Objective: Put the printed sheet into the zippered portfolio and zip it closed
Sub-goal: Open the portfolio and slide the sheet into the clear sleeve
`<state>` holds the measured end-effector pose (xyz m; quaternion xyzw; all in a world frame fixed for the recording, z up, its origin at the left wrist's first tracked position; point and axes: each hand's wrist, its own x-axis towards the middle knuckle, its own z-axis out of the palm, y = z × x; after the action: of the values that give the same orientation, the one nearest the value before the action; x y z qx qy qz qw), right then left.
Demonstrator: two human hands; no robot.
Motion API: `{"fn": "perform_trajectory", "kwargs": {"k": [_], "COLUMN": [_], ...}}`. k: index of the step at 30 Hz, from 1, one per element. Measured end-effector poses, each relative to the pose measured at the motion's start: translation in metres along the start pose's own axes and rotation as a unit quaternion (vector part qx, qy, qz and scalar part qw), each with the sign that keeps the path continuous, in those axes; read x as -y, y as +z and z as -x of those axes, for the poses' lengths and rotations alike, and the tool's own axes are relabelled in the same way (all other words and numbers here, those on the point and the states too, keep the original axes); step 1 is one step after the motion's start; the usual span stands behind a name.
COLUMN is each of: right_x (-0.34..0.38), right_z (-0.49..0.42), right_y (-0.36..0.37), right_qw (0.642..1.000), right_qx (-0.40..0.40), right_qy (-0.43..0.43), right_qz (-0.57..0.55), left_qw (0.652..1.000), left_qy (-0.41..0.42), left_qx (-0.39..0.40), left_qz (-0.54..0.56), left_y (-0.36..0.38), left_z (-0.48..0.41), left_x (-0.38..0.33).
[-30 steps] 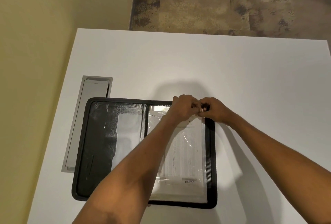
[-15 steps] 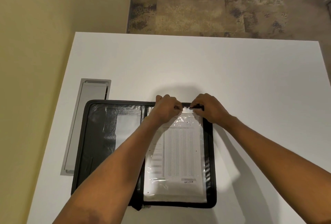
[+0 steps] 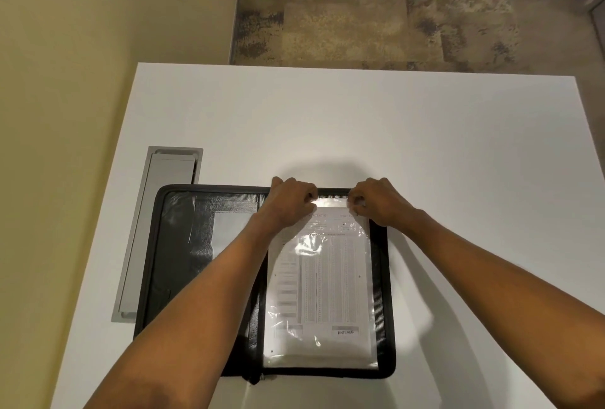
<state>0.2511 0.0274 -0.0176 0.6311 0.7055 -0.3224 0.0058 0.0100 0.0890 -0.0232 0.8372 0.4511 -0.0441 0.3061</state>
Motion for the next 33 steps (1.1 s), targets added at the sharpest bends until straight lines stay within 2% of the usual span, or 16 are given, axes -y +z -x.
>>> {"fn": "perform_trajectory", "kwargs": {"k": [8,15,22,28,33], "right_x": [-0.010,-0.011,-0.005,-0.002,0.003], "right_z": [0.003,0.004,0.007,0.010,0.015], "right_y": [0.006,0.011,0.012,0.014,0.018], "right_qw": [1.000,0.999,0.999,0.997,0.993], "right_qx": [-0.013,-0.017,-0.010,0.016,-0.010], "right_qy": [0.010,0.000,0.019,0.028,0.026], "right_qz": [0.001,0.028,0.048,0.073,0.117], "left_qw": [0.994,0.991,0.990,0.982,0.982], "left_qy": [0.018,0.040,0.018,0.004,0.000], "left_qx": [-0.007,0.000,0.020,0.085,0.080], "left_qz": [-0.110,-0.130,-0.138,-0.169,-0.170], "left_y": [-0.009,-0.009,-0.010,-0.015,-0.014], "left_z": [0.015,0.022,0.018,0.015,0.013], "left_x": [0.034,0.040,0.037,0.033,0.031]}}
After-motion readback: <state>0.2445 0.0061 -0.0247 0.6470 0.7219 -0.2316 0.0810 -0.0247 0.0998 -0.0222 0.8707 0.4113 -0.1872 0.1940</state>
